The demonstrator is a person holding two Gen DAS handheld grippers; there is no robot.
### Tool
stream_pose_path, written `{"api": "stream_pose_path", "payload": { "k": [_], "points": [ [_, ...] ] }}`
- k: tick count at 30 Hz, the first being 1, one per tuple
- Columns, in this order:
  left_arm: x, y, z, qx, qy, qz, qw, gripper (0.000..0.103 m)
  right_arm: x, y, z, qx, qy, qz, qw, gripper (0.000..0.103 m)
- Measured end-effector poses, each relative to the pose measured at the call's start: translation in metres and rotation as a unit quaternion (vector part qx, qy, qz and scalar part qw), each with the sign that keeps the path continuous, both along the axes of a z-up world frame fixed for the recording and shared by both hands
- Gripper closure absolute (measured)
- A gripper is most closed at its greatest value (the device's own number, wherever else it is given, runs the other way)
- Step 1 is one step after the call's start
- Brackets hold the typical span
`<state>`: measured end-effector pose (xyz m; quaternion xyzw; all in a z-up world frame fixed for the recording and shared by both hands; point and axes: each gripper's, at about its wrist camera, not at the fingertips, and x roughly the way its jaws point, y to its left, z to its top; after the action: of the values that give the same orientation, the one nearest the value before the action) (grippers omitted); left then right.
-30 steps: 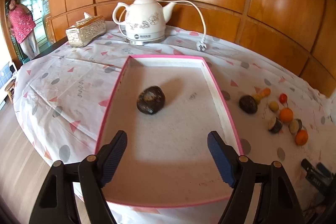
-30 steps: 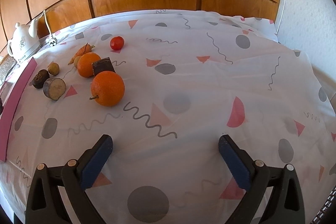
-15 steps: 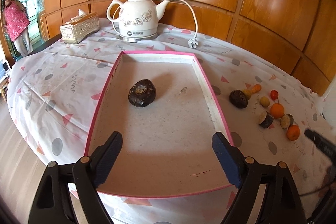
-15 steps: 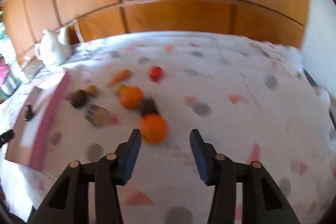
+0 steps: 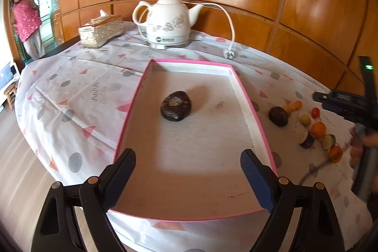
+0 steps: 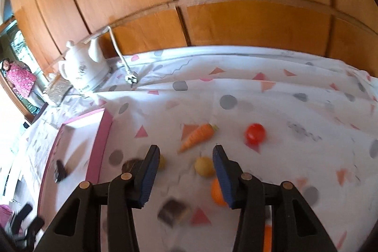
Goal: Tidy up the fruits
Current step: 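Reach the right gripper to the orange carrot and grasp it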
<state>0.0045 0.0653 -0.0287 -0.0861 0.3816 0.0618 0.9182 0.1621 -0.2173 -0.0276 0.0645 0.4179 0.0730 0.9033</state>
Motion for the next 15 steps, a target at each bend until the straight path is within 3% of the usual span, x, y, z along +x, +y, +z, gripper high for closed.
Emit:
{"api": "stream_pose_path", "payload": {
  "k": [8, 9, 12, 13, 15],
  "points": [
    [0.001, 0.014, -0.003, -0.006, 0.003, 0.018, 0.9998, 0.010, 0.064, 0.007, -0.039, -0.030, 0.087, -0.038, 0.995, 0.057],
    [0.001, 0.015, -0.003, -0.007, 0.003, 0.019, 0.9998, 0.010, 0.067, 0.007, -0.044, -0.031, 0.097, -0.039, 0.994, 0.068],
    [0.002, 0.015, -0.006, -0.008, 0.008, 0.019, 0.9998, 0.010, 0.067, 0.008, -0.049, -0.029, 0.092, -0.035, 0.995, 0.075],
    [0.003, 0.015, -0.007, -0.009, 0.010, 0.019, 0.9997, 0.010, 0.065, 0.009, -0.048, -0.029, 0.087, -0.027, 0.995, 0.087],
    [0.004, 0.015, -0.007, -0.011, 0.010, 0.018, 0.9997, 0.010, 0.061, 0.010, -0.043, -0.022, 0.078, -0.022, 0.996, 0.086]
  ]
}}
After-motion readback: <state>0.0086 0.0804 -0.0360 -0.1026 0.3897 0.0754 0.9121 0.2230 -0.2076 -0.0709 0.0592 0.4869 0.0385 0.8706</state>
